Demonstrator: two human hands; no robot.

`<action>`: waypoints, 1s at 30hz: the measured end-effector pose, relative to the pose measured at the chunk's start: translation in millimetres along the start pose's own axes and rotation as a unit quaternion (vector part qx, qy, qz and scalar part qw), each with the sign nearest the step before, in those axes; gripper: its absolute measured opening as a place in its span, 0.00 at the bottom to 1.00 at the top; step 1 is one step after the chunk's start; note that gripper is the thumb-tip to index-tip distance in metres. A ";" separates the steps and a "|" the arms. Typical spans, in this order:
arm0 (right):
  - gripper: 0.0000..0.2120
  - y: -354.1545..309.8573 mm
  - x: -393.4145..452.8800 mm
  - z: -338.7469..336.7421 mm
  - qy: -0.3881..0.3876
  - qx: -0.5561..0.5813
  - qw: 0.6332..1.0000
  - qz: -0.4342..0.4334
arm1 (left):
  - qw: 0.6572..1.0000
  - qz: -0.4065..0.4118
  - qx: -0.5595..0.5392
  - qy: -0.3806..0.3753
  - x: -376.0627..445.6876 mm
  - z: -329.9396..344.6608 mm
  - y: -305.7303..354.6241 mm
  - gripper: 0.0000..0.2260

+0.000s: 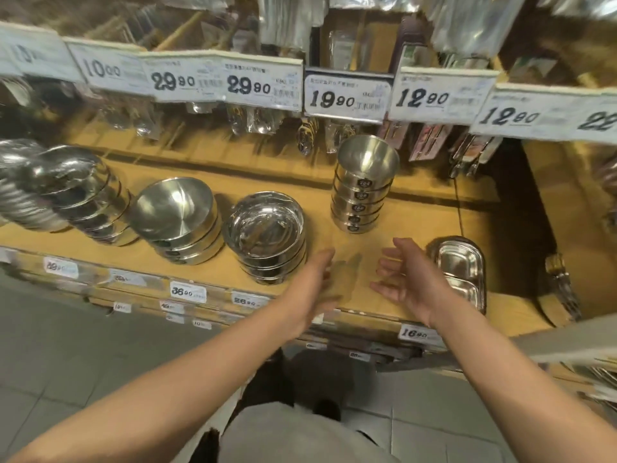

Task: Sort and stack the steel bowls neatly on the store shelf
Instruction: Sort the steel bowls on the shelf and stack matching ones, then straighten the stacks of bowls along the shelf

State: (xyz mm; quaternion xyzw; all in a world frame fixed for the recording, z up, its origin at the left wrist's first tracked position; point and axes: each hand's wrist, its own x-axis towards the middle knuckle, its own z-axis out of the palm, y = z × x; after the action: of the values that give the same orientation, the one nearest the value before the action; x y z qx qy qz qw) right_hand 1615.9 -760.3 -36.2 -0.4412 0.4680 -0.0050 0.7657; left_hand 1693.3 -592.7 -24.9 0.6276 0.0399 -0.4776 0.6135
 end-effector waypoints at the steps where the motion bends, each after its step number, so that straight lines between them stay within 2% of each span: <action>1: 0.16 4.9 -7.6 2.9 -0.005 -0.008 1.000 -0.004 | 1.000 -0.006 0.005 0.007 -10.5 -11.0 -4.7 0.15; 5: 0.16 10.4 -30.5 25.8 0.001 -0.040 0.999 -0.019 | 0.999 0.005 0.009 0.040 -40.0 -50.8 -6.2 0.16; 10: 0.21 16.6 -48.7 49.5 -0.062 -0.086 0.993 -0.053 | 0.994 0.026 -0.017 0.101 -64.4 -99.9 7.4 0.18; 15: 0.23 27.0 -57.4 73.7 -0.075 -0.107 0.989 -0.068 | 0.983 0.039 -0.073 0.165 -82.5 -146.4 13.3 0.16; 18: 0.22 31.0 -63.1 90.3 -0.079 -0.110 0.989 -0.062 | 0.977 0.048 -0.104 0.177 -90.6 -168.9 13.8 0.16; 24: 0.19 31.6 -83.5 141.7 -0.137 -0.138 0.977 -0.091 | 0.971 0.070 -0.141 0.179 -99.2 -220.4 28.0 0.14; 30: 0.11 37.4 -89.5 229.7 -0.114 -0.138 0.980 -0.086 | 0.963 0.087 -0.182 0.176 -110.4 -301.8 50.7 0.13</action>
State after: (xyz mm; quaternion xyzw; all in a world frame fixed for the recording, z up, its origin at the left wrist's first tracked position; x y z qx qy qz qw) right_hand 1716.0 -545.7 41.8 -0.5787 0.3340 0.0446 0.7427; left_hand 1832.0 -302.0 20.8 0.5811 0.1786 -0.2885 0.7397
